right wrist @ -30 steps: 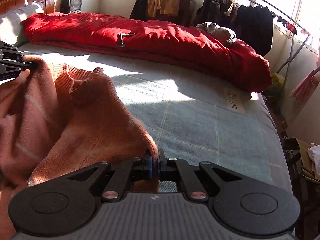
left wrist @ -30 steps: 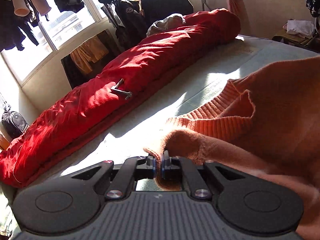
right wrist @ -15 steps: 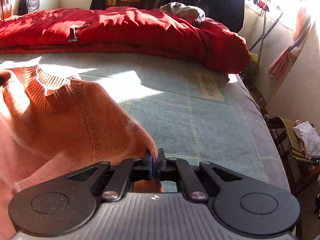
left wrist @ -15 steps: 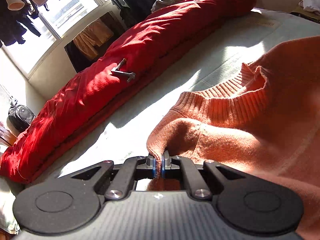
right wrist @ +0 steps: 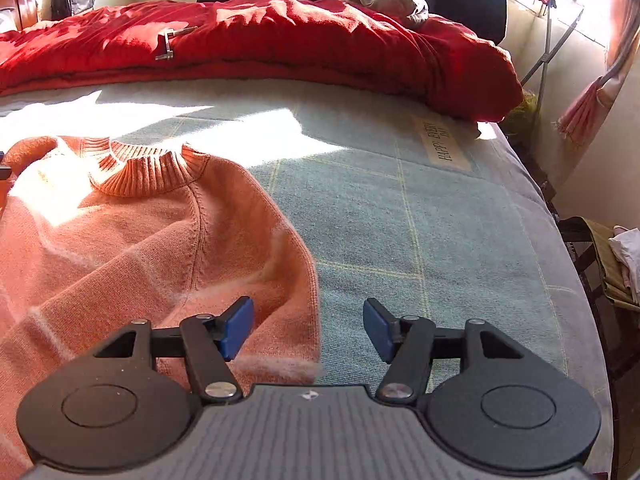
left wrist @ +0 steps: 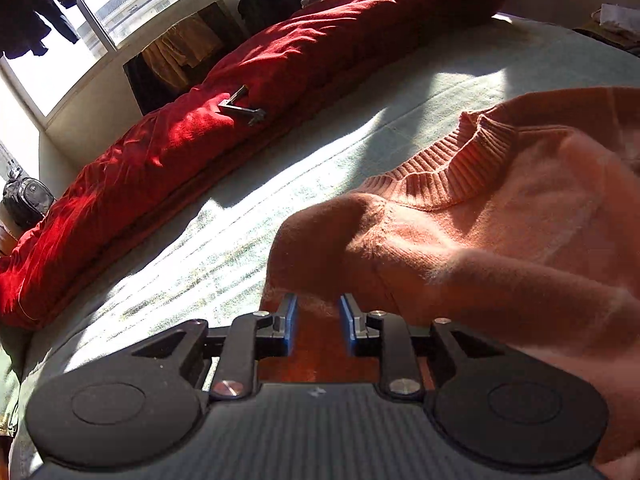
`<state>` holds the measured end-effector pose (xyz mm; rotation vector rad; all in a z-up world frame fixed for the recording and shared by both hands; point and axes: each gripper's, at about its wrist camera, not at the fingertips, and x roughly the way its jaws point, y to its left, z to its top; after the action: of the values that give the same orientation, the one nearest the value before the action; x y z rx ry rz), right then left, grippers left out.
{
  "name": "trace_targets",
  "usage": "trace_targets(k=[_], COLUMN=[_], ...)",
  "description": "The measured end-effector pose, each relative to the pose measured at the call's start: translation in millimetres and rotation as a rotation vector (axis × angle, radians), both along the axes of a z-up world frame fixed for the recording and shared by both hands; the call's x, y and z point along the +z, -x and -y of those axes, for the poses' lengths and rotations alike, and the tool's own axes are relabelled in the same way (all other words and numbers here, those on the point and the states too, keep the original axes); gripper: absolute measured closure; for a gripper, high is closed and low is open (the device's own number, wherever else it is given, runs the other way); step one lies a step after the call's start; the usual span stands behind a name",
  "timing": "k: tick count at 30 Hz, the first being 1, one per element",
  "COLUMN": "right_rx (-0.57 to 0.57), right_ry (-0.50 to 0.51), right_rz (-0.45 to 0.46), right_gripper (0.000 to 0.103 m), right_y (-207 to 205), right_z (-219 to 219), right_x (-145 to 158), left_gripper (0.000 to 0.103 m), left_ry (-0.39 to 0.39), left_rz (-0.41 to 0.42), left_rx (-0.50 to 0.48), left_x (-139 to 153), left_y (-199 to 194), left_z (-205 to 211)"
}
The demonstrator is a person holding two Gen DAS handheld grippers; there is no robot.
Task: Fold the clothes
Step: 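Lift the sweater with both grippers and spread it out over the bed, then open the right gripper to release the sweater onto the bed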
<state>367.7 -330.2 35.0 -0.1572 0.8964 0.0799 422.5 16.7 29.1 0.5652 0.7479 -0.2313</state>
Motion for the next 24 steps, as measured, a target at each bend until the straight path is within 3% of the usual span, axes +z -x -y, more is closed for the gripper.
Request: trace_targets(k=[4,6,11,14,17,24], right_rx=[0.084,0.121,0.138,0.151,0.133,0.153], right_ry=[-0.056,-0.082,-0.103,-0.105,-0.096,-0.054], right_rz=[-0.057,-0.070,-0.015,-0.032,0.002,0.156], right_gripper=[0.021,0.008,0.000,0.002,0.010,0.012], right_y=[35,55,103,115,126,142], right_z=[0,-1,-3,-7,-15,-51], right_x=[4,5,6,0,0,30], left_gripper=[0.078,0.078,0.071,0.071,0.071,0.071], left_ry=[0.082,0.128,0.213,0.245,0.277,0.321], left_rz=[0.003,-0.001,0.014,0.025,0.023,0.011], left_rx=[-0.019,-0.018,0.047,0.107,0.186,0.236], left_x=[11,14,15,9,6,-3], left_y=[46,65,108,120,123,129], left_z=[-19,-27,-54,-67,-78,-90])
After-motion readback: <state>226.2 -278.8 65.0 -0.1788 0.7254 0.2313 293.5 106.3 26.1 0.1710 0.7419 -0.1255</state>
